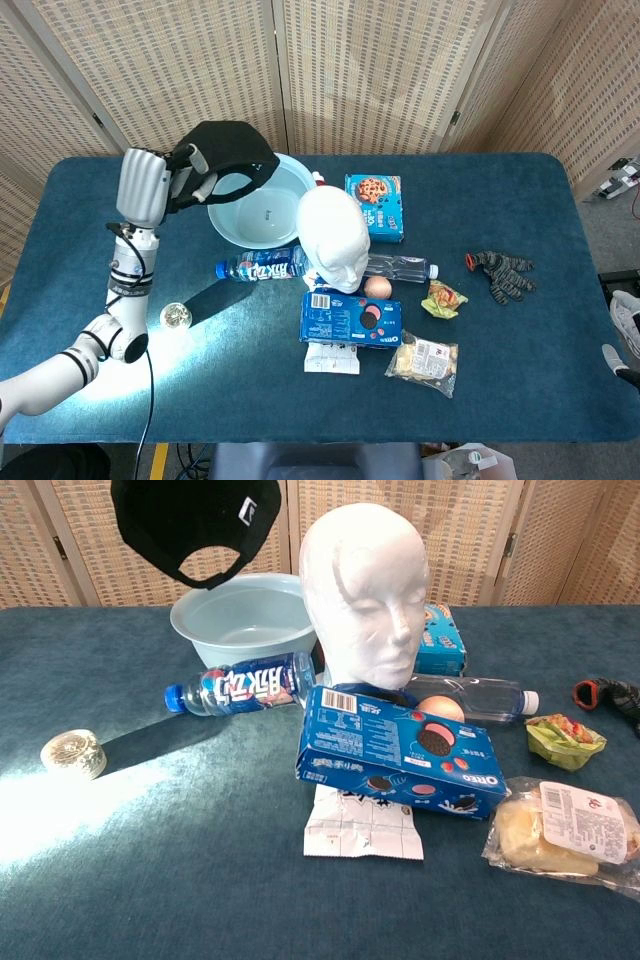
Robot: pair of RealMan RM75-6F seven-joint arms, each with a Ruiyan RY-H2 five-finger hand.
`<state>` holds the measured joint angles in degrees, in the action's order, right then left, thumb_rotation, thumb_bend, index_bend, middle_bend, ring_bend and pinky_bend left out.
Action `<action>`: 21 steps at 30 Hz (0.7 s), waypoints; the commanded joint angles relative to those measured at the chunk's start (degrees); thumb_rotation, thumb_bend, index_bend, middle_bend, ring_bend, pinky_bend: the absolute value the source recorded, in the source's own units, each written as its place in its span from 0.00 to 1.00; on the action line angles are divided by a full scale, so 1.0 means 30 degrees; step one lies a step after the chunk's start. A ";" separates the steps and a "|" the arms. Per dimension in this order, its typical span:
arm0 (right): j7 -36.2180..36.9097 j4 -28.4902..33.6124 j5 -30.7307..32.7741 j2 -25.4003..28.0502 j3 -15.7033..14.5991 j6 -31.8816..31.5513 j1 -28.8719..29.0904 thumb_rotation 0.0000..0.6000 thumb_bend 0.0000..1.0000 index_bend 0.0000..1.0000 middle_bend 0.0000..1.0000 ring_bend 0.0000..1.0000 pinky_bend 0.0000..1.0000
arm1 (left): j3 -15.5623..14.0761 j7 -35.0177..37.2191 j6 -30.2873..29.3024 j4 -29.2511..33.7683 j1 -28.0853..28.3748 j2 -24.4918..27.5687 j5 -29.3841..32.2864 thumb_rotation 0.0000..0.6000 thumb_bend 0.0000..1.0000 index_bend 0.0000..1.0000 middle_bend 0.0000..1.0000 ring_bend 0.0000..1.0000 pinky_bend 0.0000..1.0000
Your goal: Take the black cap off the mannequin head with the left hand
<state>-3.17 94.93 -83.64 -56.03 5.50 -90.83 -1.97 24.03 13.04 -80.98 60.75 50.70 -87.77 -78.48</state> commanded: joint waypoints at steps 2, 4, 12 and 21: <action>-0.0043 0.0056 -0.0093 0.0050 -0.0012 0.0086 0.0089 1.00 0.26 0.22 0.31 0.25 0.31 | -0.0889 0.0103 -0.1000 0.0577 -0.1783 0.0949 -0.0100 1.00 0.29 0.65 1.00 1.00 1.00; -0.0068 0.0100 -0.0169 0.0081 -0.0022 0.0096 0.0125 1.00 0.26 0.22 0.31 0.25 0.31 | -0.1229 0.0033 -0.1283 0.0803 -0.2419 0.1335 -0.0187 1.00 0.29 0.65 1.00 1.00 1.00; -0.0115 0.0181 -0.0210 0.0135 -0.0064 0.0022 0.0093 1.00 0.26 0.22 0.31 0.25 0.31 | -0.2561 -0.0516 -0.2441 0.1454 -0.4540 0.2676 -0.0945 1.00 0.29 0.65 1.00 1.00 1.00; -0.0305 0.0372 -0.0456 0.0143 -0.0109 0.0063 0.0220 1.00 0.26 0.22 0.31 0.25 0.31 | -0.3929 -0.0935 -0.2473 0.1347 -0.5823 0.2758 -0.1710 1.00 0.29 0.65 1.00 1.00 1.00</action>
<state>-4.06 96.02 -84.98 -55.62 5.17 -90.62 -1.33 13.17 10.58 -88.68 65.53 33.71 -79.11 -82.99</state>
